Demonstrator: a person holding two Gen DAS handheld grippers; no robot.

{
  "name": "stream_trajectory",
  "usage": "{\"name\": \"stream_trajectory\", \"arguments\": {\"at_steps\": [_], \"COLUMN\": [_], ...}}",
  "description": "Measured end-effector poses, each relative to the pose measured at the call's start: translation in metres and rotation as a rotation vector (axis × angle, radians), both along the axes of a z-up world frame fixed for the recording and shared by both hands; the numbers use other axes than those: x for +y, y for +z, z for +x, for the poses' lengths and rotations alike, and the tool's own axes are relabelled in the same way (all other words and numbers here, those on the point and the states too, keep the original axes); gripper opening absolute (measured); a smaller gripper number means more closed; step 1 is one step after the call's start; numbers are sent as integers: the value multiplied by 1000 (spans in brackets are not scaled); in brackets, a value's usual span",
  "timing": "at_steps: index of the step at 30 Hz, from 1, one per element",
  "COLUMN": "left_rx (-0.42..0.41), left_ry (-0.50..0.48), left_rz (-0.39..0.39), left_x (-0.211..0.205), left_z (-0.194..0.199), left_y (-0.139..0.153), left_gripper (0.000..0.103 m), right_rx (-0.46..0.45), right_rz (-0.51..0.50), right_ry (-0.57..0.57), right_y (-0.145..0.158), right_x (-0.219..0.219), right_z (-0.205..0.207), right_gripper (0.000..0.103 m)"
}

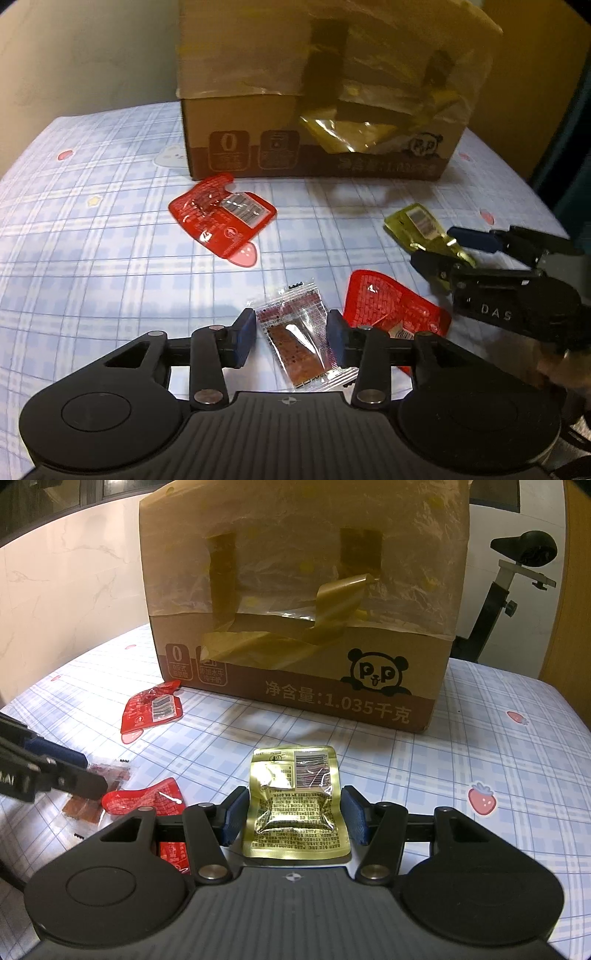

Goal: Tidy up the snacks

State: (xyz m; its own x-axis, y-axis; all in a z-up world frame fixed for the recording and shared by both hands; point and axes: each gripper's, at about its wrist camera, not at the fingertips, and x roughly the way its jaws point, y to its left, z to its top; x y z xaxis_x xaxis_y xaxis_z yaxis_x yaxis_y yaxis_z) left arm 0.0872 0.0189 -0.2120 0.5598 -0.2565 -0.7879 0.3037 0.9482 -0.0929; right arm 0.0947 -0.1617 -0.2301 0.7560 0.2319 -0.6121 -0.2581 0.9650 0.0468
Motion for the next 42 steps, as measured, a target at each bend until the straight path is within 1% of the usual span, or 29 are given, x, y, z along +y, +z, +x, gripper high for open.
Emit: {"name": "stream_trajectory", "arguments": {"at_steps": [3, 9, 13, 15, 19, 22, 23, 25, 27, 29, 30, 32, 34, 36, 39, 42], "left_rx": [-13, -17, -62, -73, -83, -66, -52, -36, -35, -37, -31, -19, -12, -4, 1, 7], "left_ry": [-14, -15, -42, -41, -6, 39, 55, 86, 79, 33, 5, -36, -73, -87, -83, -81], "left_rz": [35, 37, 85, 87, 75, 61, 44, -25, -73, -85, -83, -68, -37, 6, 53, 69], "left_x": [-4, -3, -6, -1, 15, 28, 32, 41, 43, 35, 30, 18, 7, -2, -7, -6], "left_z": [-1, -2, -4, -1, 14, 27, 30, 30, 23, 12, 6, -3, -10, -13, -12, -10], "left_y": [-1, -1, -3, -3, -6, -4, -2, 5, 14, 20, 21, 19, 13, 7, 1, -2], "left_gripper": [47, 50, 53, 53, 53, 47, 47, 47, 47, 50, 53, 61, 65, 66, 66, 66], "right_rx": [0, 0, 0, 1, 1, 1, 1, 1, 1, 1, 2, 2, 2, 2, 1, 1], "right_rz": [-1, 0, 0, 1, 0, 0, 1, 1, 1, 1, 1, 1, 1, 1, -1, -1], "right_ry": [1, 1, 1, 1, 2, 2, 2, 2, 2, 2, 2, 2, 2, 4, 8, 10], "right_y": [0, 0, 0, 0, 0, 0, 0, 0, 0, 0, 1, 1, 1, 1, 1, 1], "right_x": [1, 0, 1, 0, 0, 0, 0, 0, 0, 0, 0, 0, 0, 0, 2, 3], "right_z": [0, 0, 0, 0, 0, 0, 0, 0, 0, 0, 0, 0, 0, -1, -1, -2], "right_gripper": [58, 58, 58, 58, 58, 58, 58, 58, 58, 58, 58, 58, 58, 58, 58, 58]}}
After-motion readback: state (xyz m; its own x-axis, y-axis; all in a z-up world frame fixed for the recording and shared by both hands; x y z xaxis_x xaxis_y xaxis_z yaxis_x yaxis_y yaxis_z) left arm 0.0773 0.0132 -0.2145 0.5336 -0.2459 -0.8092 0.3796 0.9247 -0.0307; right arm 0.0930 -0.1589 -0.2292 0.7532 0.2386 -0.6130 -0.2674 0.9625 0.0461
